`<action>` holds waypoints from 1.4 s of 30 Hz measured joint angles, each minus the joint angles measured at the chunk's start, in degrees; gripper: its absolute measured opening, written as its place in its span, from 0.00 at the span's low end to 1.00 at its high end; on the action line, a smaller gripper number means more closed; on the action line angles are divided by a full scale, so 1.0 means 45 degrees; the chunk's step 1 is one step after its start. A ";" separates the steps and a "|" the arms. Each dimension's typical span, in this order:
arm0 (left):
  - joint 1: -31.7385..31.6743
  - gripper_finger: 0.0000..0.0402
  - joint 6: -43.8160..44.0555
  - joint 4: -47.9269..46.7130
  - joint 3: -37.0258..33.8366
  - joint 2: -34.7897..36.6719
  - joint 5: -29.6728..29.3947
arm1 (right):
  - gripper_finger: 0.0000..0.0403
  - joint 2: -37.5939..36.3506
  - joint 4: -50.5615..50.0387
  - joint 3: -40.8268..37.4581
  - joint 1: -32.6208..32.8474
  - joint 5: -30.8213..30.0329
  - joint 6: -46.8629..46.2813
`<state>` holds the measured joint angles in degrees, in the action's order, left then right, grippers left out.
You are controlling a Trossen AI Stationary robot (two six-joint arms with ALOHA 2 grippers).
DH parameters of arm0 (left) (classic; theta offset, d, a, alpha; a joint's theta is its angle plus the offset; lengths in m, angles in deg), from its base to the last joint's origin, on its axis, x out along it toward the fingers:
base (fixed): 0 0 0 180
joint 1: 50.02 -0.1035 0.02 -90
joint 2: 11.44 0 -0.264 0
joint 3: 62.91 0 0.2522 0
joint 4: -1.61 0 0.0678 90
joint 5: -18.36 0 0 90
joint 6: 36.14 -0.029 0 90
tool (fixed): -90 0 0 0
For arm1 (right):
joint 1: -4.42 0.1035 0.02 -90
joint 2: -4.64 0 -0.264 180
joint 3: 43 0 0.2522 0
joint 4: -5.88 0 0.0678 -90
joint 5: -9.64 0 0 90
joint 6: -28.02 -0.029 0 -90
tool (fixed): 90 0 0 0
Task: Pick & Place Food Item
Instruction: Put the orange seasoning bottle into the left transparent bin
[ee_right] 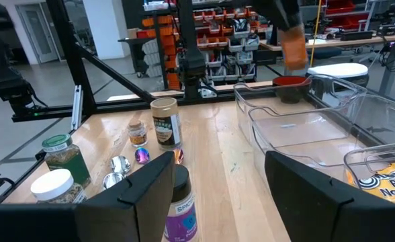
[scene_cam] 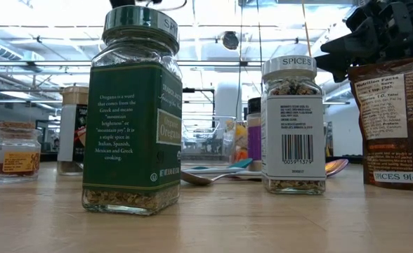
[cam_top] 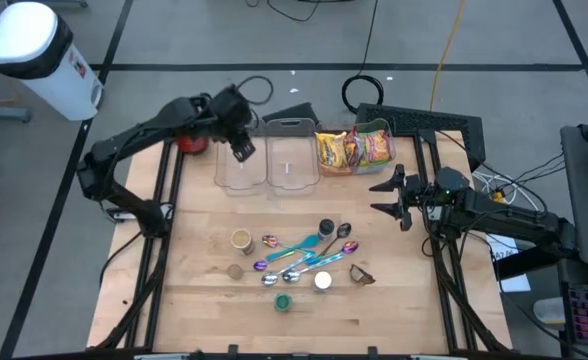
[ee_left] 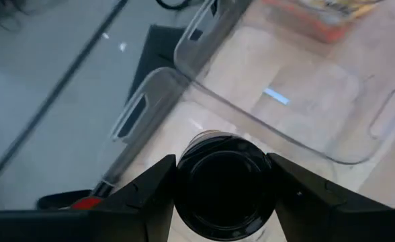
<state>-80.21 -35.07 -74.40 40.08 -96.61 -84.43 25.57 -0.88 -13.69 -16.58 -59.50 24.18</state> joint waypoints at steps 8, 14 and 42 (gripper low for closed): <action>-0.3031 0.52 -0.0586 0.2260 -0.2347 0.0000 0.1973 | 0.56 0.0000 0.0000 0.0000 -0.0003 -0.0005 0.0002; -0.4470 0.52 -0.0382 0.4267 -0.4138 0.0000 0.2884 | 0.56 -0.0001 0.0000 -0.0002 -0.0003 -0.0009 0.0002; -0.5091 0.56 0.0469 0.7332 -0.6808 0.0000 0.2050 | 0.56 0.0000 0.0005 -0.0005 -0.0003 -0.0019 0.0050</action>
<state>-103.12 -32.96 -41.41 9.44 -96.61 -75.21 25.57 -0.86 -13.71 -16.60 -59.59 24.40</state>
